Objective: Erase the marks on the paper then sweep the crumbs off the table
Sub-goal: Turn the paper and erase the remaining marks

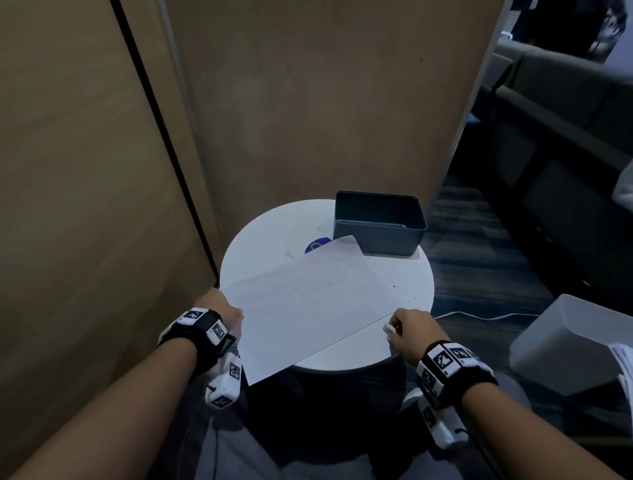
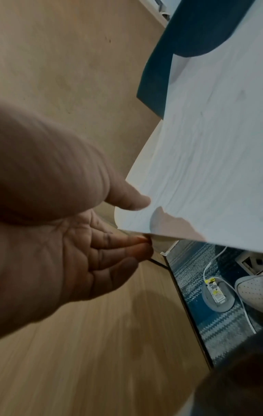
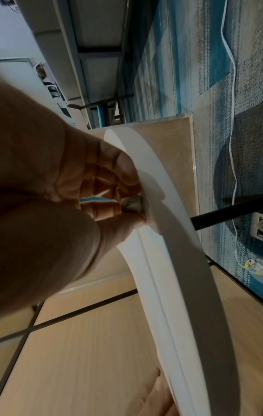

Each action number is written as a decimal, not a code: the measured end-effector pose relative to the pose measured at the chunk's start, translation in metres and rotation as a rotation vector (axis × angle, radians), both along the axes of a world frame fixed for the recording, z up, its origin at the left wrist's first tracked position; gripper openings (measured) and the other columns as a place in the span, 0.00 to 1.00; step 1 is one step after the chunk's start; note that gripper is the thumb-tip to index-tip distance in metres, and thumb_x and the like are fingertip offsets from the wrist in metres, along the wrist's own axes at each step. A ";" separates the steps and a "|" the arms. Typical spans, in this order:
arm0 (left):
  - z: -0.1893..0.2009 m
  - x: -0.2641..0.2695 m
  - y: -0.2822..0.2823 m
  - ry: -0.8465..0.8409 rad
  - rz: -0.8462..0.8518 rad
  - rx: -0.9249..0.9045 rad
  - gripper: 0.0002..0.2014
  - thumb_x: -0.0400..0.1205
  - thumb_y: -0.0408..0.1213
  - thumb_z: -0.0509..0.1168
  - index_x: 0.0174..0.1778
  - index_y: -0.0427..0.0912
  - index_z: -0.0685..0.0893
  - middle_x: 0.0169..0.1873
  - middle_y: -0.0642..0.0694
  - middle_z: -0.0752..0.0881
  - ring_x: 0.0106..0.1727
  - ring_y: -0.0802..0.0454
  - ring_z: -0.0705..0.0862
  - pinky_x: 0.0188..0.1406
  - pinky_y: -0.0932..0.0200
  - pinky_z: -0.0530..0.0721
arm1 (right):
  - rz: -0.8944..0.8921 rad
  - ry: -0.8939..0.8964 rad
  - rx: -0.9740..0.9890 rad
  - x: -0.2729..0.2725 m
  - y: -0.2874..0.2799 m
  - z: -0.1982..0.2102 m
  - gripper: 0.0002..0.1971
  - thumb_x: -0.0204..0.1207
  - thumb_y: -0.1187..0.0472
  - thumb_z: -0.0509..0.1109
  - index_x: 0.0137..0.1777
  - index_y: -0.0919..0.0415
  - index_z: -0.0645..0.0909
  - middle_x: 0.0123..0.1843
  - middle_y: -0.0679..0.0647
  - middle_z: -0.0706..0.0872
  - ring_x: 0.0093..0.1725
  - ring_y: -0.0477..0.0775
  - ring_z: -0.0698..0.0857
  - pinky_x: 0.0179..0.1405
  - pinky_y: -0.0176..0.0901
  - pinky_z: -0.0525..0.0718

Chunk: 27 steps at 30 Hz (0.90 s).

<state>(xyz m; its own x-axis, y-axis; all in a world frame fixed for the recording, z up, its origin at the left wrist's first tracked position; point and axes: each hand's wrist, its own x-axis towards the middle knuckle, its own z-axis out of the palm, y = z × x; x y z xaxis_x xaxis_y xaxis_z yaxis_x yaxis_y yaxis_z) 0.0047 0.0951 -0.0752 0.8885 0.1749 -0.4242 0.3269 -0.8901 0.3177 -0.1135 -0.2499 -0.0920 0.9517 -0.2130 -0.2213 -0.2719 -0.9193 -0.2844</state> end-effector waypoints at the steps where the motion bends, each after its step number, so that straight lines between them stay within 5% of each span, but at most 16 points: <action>1: 0.002 0.001 0.001 -0.016 0.004 0.009 0.12 0.79 0.38 0.72 0.52 0.33 0.82 0.49 0.38 0.86 0.42 0.40 0.82 0.41 0.53 0.79 | -0.005 -0.008 0.006 0.000 0.000 0.001 0.07 0.79 0.55 0.69 0.53 0.56 0.83 0.51 0.53 0.87 0.51 0.53 0.84 0.49 0.44 0.83; 6: 0.016 0.005 0.008 -0.133 0.039 -0.057 0.08 0.76 0.31 0.73 0.50 0.34 0.88 0.53 0.37 0.89 0.49 0.38 0.86 0.45 0.56 0.80 | -0.080 -0.047 0.090 -0.002 -0.008 0.007 0.07 0.79 0.53 0.70 0.50 0.56 0.84 0.44 0.49 0.87 0.44 0.49 0.84 0.44 0.41 0.82; 9: 0.032 0.005 0.008 -0.289 0.009 -0.118 0.06 0.77 0.30 0.70 0.46 0.38 0.92 0.47 0.39 0.91 0.47 0.39 0.87 0.44 0.59 0.78 | -0.139 -0.038 0.145 -0.006 -0.012 0.006 0.05 0.77 0.55 0.71 0.45 0.55 0.83 0.34 0.43 0.86 0.35 0.41 0.82 0.33 0.35 0.79; 11: 0.052 0.008 0.007 -0.439 -0.010 -0.132 0.06 0.78 0.29 0.68 0.44 0.38 0.91 0.42 0.39 0.90 0.43 0.41 0.85 0.43 0.59 0.78 | -0.171 -0.030 0.188 -0.005 -0.015 0.003 0.06 0.77 0.53 0.71 0.42 0.54 0.82 0.30 0.44 0.88 0.33 0.41 0.85 0.35 0.37 0.83; 19: 0.154 0.021 0.004 -0.813 -0.204 -0.210 0.06 0.78 0.33 0.71 0.40 0.50 0.87 0.37 0.46 0.88 0.44 0.44 0.86 0.45 0.54 0.80 | -0.179 -0.031 0.192 0.002 -0.015 -0.004 0.08 0.77 0.53 0.70 0.39 0.54 0.80 0.31 0.46 0.89 0.36 0.45 0.87 0.38 0.39 0.84; 22: 0.189 0.013 -0.001 -0.958 -0.255 -0.197 0.04 0.80 0.35 0.71 0.46 0.46 0.91 0.38 0.49 0.87 0.41 0.50 0.83 0.44 0.60 0.74 | -0.172 -0.037 0.173 0.003 -0.015 -0.003 0.07 0.78 0.54 0.70 0.40 0.55 0.79 0.31 0.44 0.87 0.34 0.42 0.84 0.30 0.34 0.76; 27: 0.207 0.003 -0.011 -1.041 -0.305 -0.234 0.05 0.80 0.34 0.70 0.47 0.46 0.91 0.38 0.50 0.87 0.39 0.52 0.84 0.44 0.63 0.75 | -0.164 -0.041 0.140 0.001 -0.013 -0.004 0.06 0.78 0.55 0.69 0.41 0.55 0.78 0.32 0.43 0.84 0.34 0.42 0.80 0.29 0.35 0.72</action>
<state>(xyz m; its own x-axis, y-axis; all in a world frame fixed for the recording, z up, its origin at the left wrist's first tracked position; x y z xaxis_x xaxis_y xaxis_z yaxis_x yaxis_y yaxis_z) 0.0077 0.0843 0.1321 0.8221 -0.0990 0.5607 -0.4203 -0.7698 0.4804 -0.1121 -0.2628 -0.0958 0.9157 -0.3358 -0.2209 -0.4001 -0.8145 -0.4201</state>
